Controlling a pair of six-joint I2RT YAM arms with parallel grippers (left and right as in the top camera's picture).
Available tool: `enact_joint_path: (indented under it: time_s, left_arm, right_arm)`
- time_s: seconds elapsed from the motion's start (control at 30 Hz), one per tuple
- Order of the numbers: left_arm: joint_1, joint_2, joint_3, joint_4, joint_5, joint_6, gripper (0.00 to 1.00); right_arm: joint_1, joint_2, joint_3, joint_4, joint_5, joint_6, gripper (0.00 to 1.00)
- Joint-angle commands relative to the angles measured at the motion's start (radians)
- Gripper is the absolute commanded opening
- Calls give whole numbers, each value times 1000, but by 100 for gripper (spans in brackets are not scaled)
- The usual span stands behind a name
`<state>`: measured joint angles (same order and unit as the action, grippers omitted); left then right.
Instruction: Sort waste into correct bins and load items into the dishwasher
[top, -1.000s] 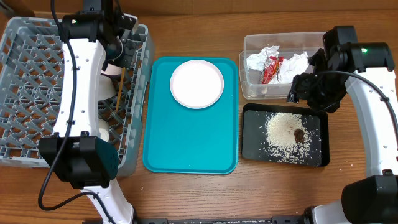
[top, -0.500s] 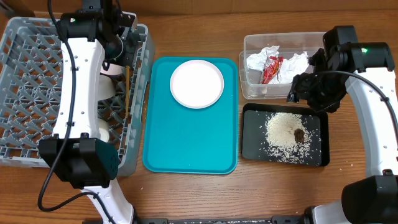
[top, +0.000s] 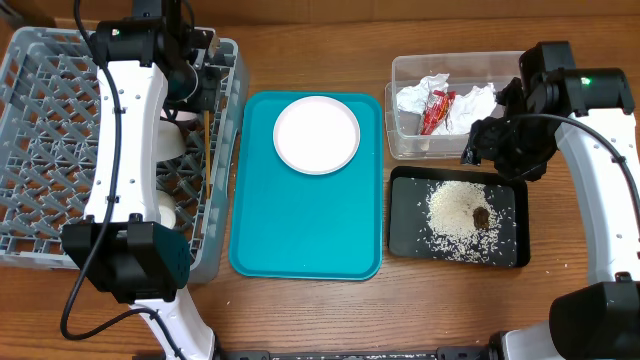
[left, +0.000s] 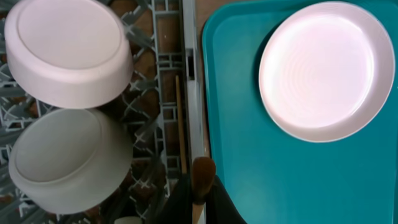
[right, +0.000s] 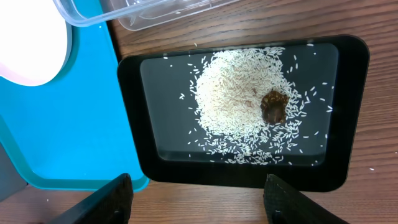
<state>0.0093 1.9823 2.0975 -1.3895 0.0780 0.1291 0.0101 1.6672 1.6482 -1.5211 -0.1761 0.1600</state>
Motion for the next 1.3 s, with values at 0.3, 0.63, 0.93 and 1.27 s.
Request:
enact_joint_path:
  time_s: [0.3, 0.63, 0.93, 1.27]
  left_arm:
    - [5, 146, 11, -34, -78, -33, 4]
    - [5, 194, 34, 51, -106, -49, 74]
    - [-43, 194, 218, -10, 53, -109, 85]
    - [-257, 204, 220, 51, 75, -99, 81]
  right_arm:
    - [2, -21, 21, -4, -1, -1, 69]
    - [2, -21, 21, -4, -1, -1, 69]
    - [2, -21, 21, -3, -1, -1, 69]
    - [2, -21, 21, 13, -1, 0, 69]
